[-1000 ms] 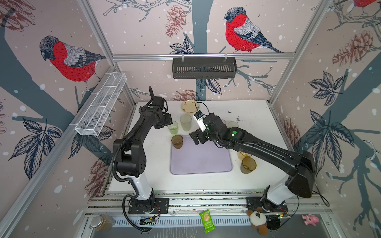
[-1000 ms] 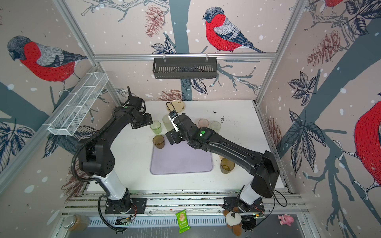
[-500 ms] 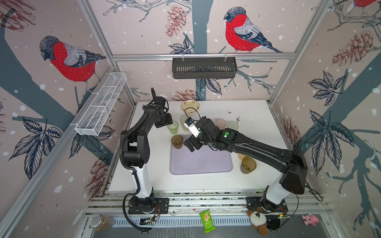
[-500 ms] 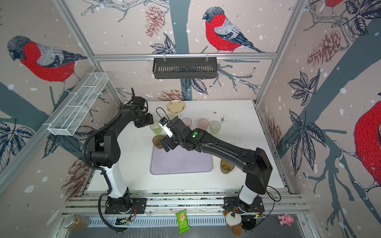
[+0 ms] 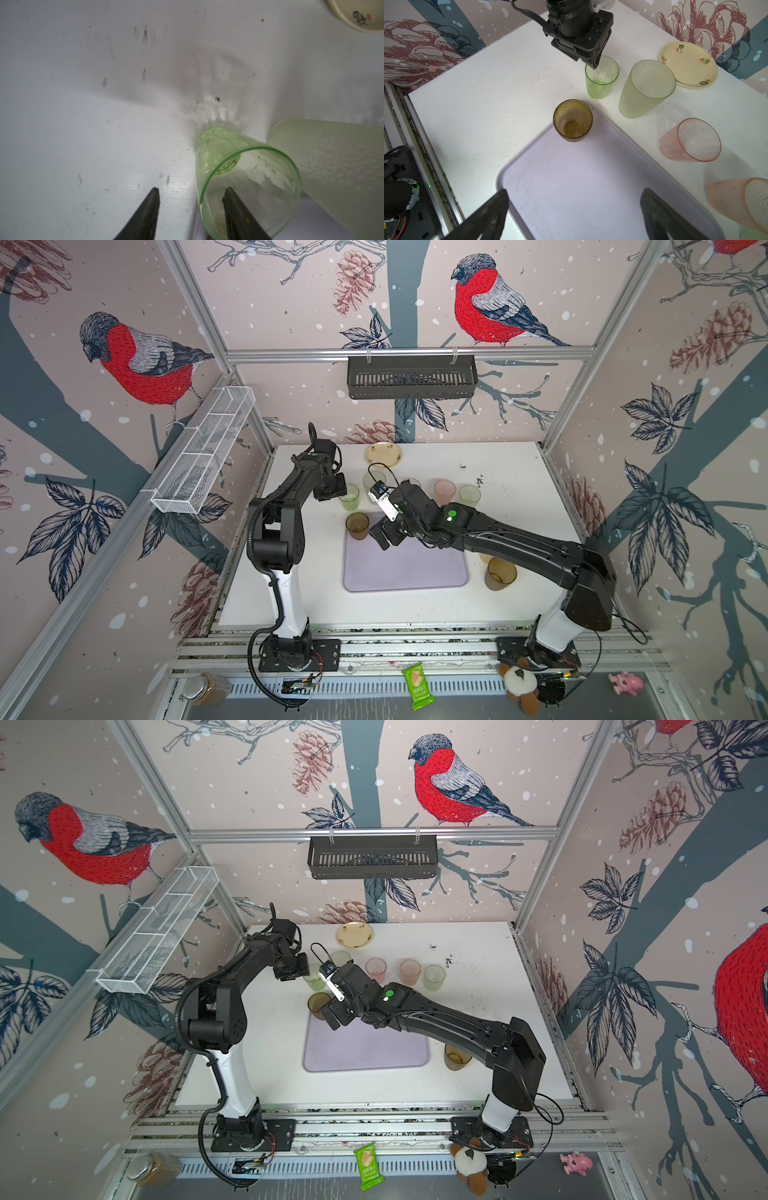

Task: Place the glasses into the tray
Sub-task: Pick up the glass from the top-left of the table.

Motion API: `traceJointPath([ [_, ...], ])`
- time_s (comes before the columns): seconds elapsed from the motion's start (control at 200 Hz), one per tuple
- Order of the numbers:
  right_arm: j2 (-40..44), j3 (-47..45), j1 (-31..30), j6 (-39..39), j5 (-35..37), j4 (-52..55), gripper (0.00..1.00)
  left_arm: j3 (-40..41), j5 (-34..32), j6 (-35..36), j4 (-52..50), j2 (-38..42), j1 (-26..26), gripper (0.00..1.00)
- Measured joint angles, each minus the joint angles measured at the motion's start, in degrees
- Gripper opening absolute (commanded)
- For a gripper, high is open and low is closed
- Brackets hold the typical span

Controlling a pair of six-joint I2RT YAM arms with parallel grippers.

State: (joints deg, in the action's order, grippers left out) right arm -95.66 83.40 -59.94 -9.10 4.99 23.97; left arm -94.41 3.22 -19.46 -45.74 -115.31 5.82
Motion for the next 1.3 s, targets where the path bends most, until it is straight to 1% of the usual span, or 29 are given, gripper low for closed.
traceJointPath([
  [0.075, 0.0, -0.2, 0.2, -0.4, 0.0, 0.0, 1.00, 0.0, 0.0, 0.0, 0.1, -0.4, 0.0, 0.42],
  [0.155, 0.3, -0.6, 0.8, -1.5, 0.0, 0.0, 1.00, 0.0, 0.0, 0.3, 0.1, -0.7, 0.0, 0.39],
  [0.285, 1.6, -2.0, 2.0, -3.0, 0.0, -0.5, 1.00, 0.0, -0.2, 0.4, 0.1, -1.1, 0.0, 0.38],
  [0.39, 2.6, -3.0, 3.1, -4.4, -0.3, -1.1, 1.00, 0.0, -0.2, 0.4, 0.1, -1.3, 0.0, 0.33],
  [0.555, 3.7, -4.3, 4.2, -5.8, -0.7, -2.2, 1.00, 0.0, -0.2, 0.4, 0.1, -1.5, 0.0, 0.29],
  [0.665, 4.3, -4.9, 4.6, -5.9, -0.7, -2.6, 1.00, 0.0, -0.2, 0.4, 0.2, -1.7, 0.0, 0.27],
  [0.961, 5.4, -5.7, 5.6, -6.2, -0.7, -3.5, 1.00, 0.0, -0.2, 0.4, 0.1, -1.8, 0.0, 0.18],
  [1.061, 6.1, -6.3, 5.9, -6.4, -0.7, -3.9, 1.00, 0.0, -0.3, 0.4, 0.1, -1.8, 0.0, 0.13],
  [1.166, 6.9, -7.2, 6.2, -7.2, -0.7, -4.5, 1.00, 0.4, -0.3, 0.4, 0.1, -1.4, 0.0, 0.11],
  [1.236, 7.4, -7.7, 6.4, -7.2, -0.7, -4.8, 1.00, 0.6, -0.4, 0.4, 0.1, -1.1, 0.0, 0.08],
  [1.301, 7.9, -8.3, 6.5, -7.4, -0.6, -5.1, 1.00, 0.7, -0.4, 0.5, 0.1, -0.9, 0.0, 0.01],
])
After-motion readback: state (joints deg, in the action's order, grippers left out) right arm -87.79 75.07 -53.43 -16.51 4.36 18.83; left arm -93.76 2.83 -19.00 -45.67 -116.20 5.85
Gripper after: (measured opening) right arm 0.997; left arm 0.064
